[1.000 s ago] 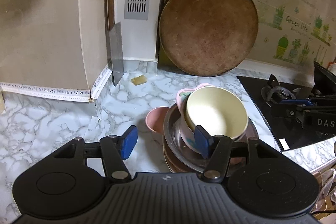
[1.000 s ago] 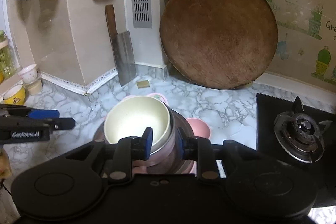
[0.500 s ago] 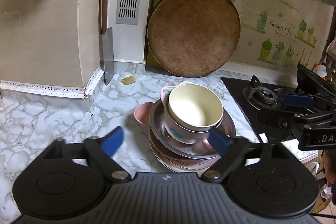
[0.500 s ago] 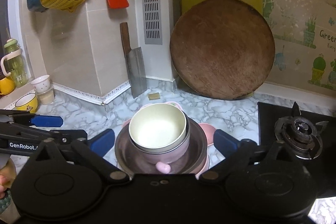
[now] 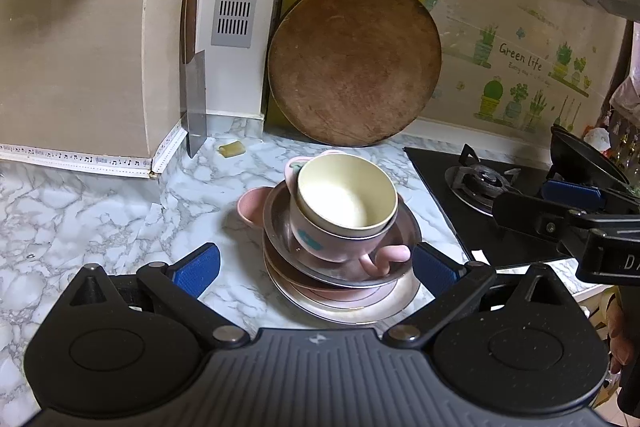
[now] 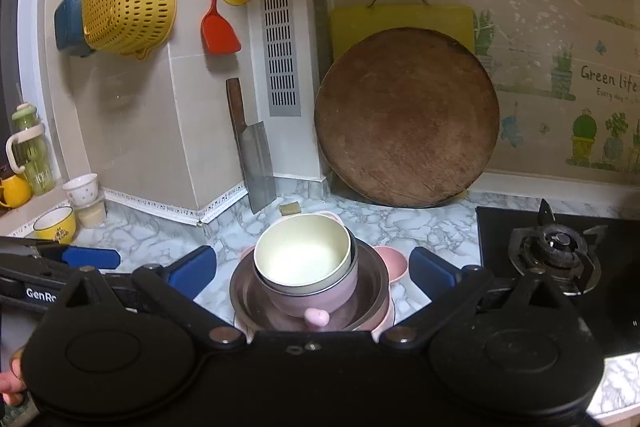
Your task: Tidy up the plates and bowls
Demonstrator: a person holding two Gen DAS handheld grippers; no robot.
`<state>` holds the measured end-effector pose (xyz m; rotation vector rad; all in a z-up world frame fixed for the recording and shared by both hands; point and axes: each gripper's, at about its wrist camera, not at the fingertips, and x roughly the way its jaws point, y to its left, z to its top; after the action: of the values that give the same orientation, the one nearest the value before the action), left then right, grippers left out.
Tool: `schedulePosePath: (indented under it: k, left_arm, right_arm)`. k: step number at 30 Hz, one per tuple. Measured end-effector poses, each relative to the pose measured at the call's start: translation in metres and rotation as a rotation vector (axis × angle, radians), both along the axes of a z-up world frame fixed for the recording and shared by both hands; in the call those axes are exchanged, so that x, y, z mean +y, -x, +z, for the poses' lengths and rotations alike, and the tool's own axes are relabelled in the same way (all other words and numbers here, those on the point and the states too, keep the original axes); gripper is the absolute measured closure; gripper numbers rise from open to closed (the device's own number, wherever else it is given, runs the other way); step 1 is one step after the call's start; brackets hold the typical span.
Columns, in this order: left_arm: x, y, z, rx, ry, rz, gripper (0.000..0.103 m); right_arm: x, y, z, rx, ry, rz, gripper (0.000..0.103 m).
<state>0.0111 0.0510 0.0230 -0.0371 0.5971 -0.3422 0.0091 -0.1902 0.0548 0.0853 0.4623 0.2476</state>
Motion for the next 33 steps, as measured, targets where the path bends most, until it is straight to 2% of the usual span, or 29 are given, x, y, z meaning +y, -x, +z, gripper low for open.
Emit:
schedulePosePath:
  k: [13,24,33]
  left_arm:
    - [-0.009,0.015,0.002,-0.012,-0.017,-0.003,0.000]
    - [-0.010,0.015,0.004,-0.018,-0.020,0.010,0.000]
    - [-0.009,0.013,0.005,-0.032,-0.020,0.022,0.000]
  right_arm:
    - [-0.004,0.016,-0.001,0.019,-0.017,-0.018,0.000]
    - [-0.011,0.012,-0.007,0.050,-0.020,-0.032,0.000]
    - [-0.007,0.012,-0.007,0.040,0.002,-0.032,0.000]
